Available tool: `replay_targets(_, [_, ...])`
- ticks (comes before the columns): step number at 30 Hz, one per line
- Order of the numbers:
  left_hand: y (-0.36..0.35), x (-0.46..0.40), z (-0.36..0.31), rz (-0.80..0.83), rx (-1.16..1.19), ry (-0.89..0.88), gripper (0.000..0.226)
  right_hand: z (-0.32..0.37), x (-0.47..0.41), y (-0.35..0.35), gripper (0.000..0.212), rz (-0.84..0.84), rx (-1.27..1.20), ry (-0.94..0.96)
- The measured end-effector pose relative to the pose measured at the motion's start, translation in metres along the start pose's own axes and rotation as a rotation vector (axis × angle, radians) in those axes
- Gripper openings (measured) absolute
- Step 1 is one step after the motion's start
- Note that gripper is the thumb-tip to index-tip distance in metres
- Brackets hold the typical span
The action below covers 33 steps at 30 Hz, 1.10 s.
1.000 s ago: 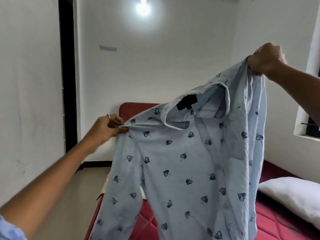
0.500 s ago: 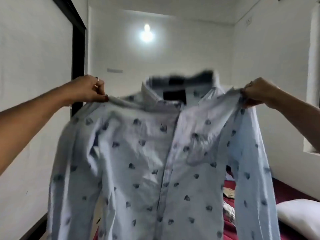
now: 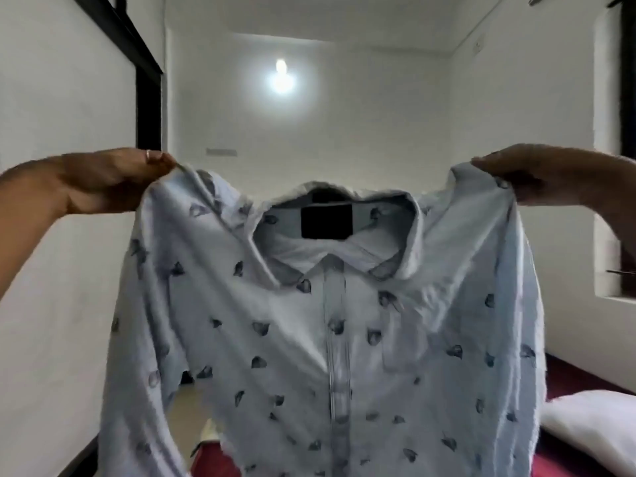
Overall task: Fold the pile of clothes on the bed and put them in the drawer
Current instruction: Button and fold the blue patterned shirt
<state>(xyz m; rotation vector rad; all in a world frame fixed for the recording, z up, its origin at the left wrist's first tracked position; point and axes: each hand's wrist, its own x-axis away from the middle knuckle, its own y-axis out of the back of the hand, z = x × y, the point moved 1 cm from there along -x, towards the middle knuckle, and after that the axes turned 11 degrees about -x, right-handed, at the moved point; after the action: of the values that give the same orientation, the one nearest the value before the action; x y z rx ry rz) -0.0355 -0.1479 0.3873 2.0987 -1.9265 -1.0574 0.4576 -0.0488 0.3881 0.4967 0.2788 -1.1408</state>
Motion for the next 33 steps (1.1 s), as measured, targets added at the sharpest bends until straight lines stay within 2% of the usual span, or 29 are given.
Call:
replay_targets(1, [0.0, 0.004, 0.0, 0.042, 0.03, 0.007, 0.068, 0.001, 0.003, 0.0, 0.057, 0.035, -0.083, 0.014])
replay_targets(3, [-0.003, 0.0, 0.007, 0.005, -0.062, 0.11, 0.062, -0.005, 0.0, 0.003, 0.037, 0.066, -0.102, -0.046])
replay_targets(4, [-0.009, -0.004, 0.012, -0.05, -0.184, 0.223, 0.051, -0.013, -0.006, 0.008, 0.026, 0.024, 0.012, -0.126])
replay_targets(6, [-0.024, -0.007, 0.02, -0.182, -0.376, 0.45, 0.022, -0.032, -0.017, 0.011, 0.036, -0.099, 0.371, -0.257])
replay_targets(8, [-0.036, -0.012, 0.028, -0.217, -0.365, 0.533, 0.011, -0.045, -0.024, 0.006, 0.045, -0.14, 0.55, -0.312])
replay_targets(10, [-0.044, -0.016, 0.028, -0.22, -0.36, 0.5, 0.011, -0.05, -0.03, -0.005, 0.047, -0.137, 0.607, -0.289])
replay_targets(14, [-0.078, -0.022, -0.007, -0.154, -0.325, 0.271, 0.006, -0.035, -0.039, -0.043, 0.043, -0.057, 0.783, -0.082])
replay_targets(18, [-0.128, -0.026, -0.058, 0.012, -0.284, 0.096, 0.04, -0.015, -0.053, -0.096, 0.041, -0.017, 0.888, 0.218])
replay_targets(21, [-0.156, -0.034, -0.079, 0.136, -0.29, 0.12, 0.053, 0.0, -0.059, -0.133, 0.031, 0.047, 0.81, 0.386])
replay_targets(25, [-0.168, -0.046, -0.084, 0.165, -0.288, 0.138, 0.011, 0.014, -0.059, -0.155, 0.024, 0.112, 0.678, 0.48])
replay_targets(28, [-0.165, -0.051, -0.079, 0.182, -0.22, 0.166, 0.005, 0.012, -0.062, -0.156, 0.024, 0.124, 0.73, 0.427])
replay_targets(31, [-0.162, -0.057, -0.073, 0.108, -0.181, 0.239, 0.001, 0.01, -0.063, -0.157, 0.023, -0.053, 0.824, 0.486])
replay_targets(33, [-0.159, -0.061, -0.069, -0.01, -0.19, 0.291, 0.007, 0.012, -0.053, -0.167, 0.037, -0.211, 0.804, 0.535])
